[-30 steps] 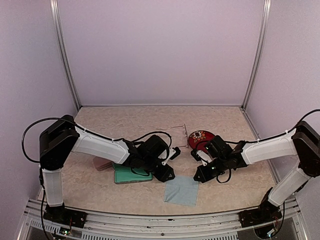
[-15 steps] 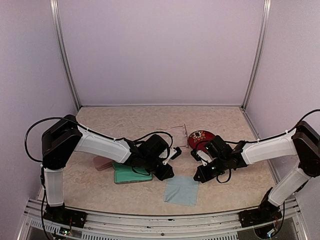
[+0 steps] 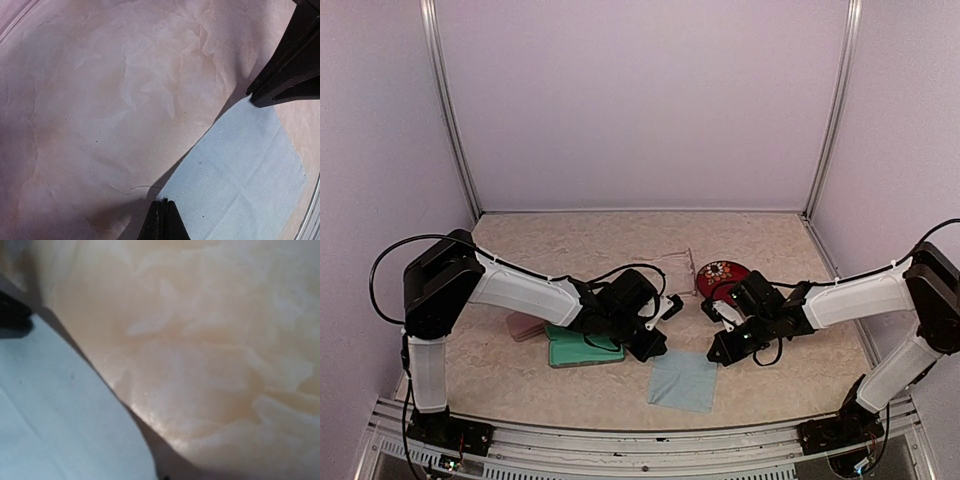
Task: Organize the sunglasses
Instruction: Pick up the glasses cleaning cloth from the center of the board.
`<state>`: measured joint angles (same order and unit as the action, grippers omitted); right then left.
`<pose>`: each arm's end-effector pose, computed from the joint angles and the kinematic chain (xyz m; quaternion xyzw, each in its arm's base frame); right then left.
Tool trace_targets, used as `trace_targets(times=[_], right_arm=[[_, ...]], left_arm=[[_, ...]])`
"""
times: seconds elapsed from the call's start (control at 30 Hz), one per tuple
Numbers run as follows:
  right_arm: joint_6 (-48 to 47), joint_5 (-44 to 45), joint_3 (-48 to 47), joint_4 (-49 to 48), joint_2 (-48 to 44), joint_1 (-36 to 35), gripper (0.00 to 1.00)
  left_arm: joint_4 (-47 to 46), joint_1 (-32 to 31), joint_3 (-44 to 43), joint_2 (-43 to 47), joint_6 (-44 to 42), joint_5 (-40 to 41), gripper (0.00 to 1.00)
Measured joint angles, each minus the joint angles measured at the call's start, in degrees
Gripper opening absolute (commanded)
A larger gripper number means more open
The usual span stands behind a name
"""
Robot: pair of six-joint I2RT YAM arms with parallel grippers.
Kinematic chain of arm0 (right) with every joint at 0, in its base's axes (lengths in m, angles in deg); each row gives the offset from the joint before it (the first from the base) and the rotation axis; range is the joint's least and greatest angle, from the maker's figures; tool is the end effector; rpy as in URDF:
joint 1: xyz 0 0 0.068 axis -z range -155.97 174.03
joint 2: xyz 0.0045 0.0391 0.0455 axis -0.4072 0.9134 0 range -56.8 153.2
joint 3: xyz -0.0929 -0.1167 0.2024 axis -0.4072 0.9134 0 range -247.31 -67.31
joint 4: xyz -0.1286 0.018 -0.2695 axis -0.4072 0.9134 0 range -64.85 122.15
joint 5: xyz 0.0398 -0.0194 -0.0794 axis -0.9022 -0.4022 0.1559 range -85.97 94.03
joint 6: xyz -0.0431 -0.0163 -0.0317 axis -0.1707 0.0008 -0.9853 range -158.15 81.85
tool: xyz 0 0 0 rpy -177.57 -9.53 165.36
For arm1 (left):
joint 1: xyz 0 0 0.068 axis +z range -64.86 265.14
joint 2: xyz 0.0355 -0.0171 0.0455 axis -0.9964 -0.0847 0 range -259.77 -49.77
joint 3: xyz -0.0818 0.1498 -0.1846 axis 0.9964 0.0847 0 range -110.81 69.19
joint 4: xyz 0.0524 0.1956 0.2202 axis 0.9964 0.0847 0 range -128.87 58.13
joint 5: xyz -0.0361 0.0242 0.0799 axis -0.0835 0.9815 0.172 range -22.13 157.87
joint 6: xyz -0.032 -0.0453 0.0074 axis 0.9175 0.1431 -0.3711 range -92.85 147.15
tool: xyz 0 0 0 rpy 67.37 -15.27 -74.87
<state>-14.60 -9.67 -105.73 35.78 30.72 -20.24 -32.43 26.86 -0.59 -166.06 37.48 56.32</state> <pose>0.2068 0.2143 0.0827 -0.2030 0.9372 0.2401 0.1508 0.2217 -0.3734 0.0756 0.4126 0.8490 -0.2569 0.2074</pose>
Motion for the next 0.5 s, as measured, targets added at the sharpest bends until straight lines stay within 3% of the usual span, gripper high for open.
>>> trace_targets(times=[0.5], right_arm=[[-4.26,0.39,0.02,-0.24,-3.04,-0.87,0.00]], left_arm=[[-3.37,-1.33,4.87,5.14,0.35,1.86,0.00]])
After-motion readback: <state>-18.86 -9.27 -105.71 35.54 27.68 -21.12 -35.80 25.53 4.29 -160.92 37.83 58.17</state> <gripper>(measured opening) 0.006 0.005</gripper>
